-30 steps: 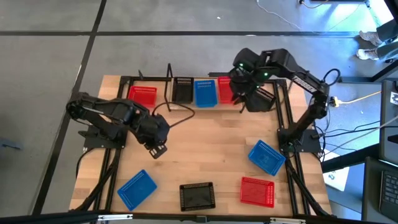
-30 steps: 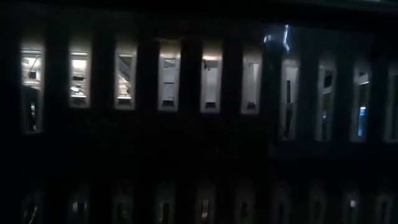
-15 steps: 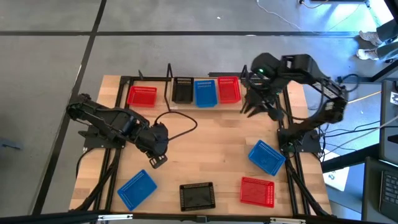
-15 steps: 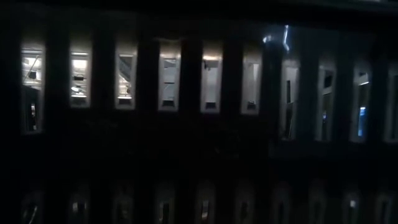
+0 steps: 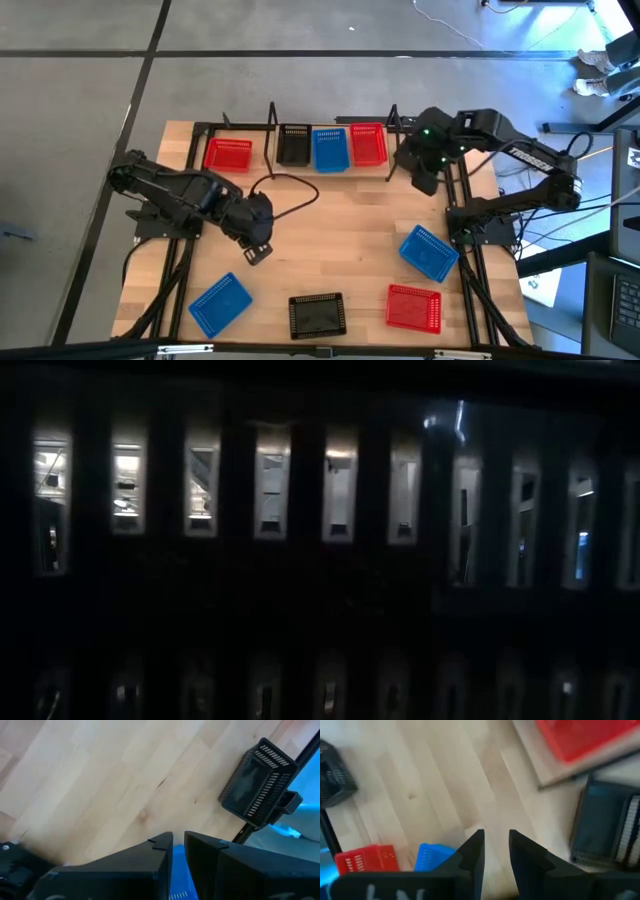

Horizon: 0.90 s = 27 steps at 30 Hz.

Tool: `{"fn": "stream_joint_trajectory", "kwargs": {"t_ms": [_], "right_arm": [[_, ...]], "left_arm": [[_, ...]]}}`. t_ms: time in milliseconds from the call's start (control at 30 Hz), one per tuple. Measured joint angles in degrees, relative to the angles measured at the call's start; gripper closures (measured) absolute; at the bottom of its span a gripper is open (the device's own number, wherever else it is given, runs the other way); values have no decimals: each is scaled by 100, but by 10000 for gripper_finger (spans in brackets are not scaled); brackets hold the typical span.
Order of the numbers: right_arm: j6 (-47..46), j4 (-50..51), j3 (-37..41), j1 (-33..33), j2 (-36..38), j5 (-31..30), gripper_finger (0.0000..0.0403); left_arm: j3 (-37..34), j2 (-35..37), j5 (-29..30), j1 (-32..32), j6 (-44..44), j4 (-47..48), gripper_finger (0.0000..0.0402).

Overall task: Stack baskets on shelf by color
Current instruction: Stack the right blue bin on top of the blue bin on the shelf

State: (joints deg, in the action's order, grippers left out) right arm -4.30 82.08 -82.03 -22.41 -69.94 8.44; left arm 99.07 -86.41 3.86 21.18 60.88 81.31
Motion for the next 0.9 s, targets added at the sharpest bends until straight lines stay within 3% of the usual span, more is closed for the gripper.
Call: {"fn": "stream_joint_trajectory", "kwargs": {"t_ms": [167,367,633,900], "right_arm": [[-59,102,661,-162,40,52,317],[471,506,1464,131,98,1030,317],[-921,365,2460,410,235,1010,317],[-1675,-113,3278,677,235,1028,317]], "left_arm": [[0,0,4,-101,-138,-6,363],[0,0,3,-104,-151,-8,363],[0,0,7,-104,-151,-9,363],[0,0,182,-106,-275,-74,363]]}}
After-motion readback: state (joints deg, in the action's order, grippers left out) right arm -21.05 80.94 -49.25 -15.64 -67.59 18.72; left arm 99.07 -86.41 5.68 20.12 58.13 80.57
